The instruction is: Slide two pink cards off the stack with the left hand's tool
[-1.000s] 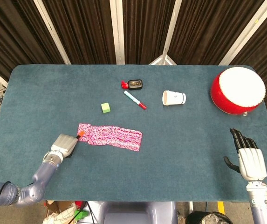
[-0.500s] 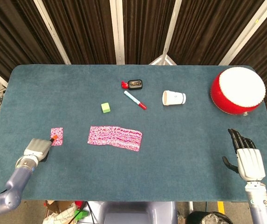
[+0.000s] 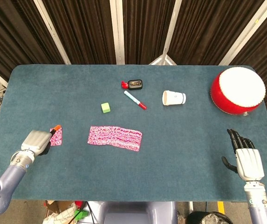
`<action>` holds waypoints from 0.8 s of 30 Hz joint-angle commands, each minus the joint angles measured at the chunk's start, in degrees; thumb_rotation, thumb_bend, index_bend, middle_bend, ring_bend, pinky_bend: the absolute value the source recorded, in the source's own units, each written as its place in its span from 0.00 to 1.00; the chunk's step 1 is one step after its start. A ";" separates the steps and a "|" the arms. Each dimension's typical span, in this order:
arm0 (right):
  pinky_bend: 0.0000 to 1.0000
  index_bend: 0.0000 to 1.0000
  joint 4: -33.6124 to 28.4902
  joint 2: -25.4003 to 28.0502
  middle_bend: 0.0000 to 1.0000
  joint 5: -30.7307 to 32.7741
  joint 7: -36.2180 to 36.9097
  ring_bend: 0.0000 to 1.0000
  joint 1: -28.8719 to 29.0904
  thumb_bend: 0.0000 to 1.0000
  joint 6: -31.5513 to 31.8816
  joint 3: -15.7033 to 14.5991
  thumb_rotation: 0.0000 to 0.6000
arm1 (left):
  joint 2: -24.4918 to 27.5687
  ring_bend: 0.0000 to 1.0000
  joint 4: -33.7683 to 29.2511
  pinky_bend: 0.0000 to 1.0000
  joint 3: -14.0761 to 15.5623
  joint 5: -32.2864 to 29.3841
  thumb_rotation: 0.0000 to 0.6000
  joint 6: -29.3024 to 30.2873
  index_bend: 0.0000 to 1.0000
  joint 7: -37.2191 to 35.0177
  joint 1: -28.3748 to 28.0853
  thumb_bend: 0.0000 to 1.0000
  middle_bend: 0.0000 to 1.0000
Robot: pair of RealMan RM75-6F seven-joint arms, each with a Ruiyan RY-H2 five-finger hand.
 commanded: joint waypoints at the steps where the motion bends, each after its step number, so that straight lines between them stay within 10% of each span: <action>1: 0.24 0.01 0.06 0.01 0.15 0.11 0.15 0.23 -0.03 0.28 0.04 0.08 1.00 | -1.16 0.77 -0.09 0.70 -1.37 2.27 1.00 -0.24 0.03 -1.16 0.09 0.95 0.84; 24: 0.24 0.01 0.73 0.25 0.15 1.08 1.47 0.23 -0.05 0.28 -0.33 0.54 1.00 | -15.81 0.78 5.77 0.70 -3.23 -11.63 1.00 -3.44 0.00 13.46 -9.49 0.95 0.84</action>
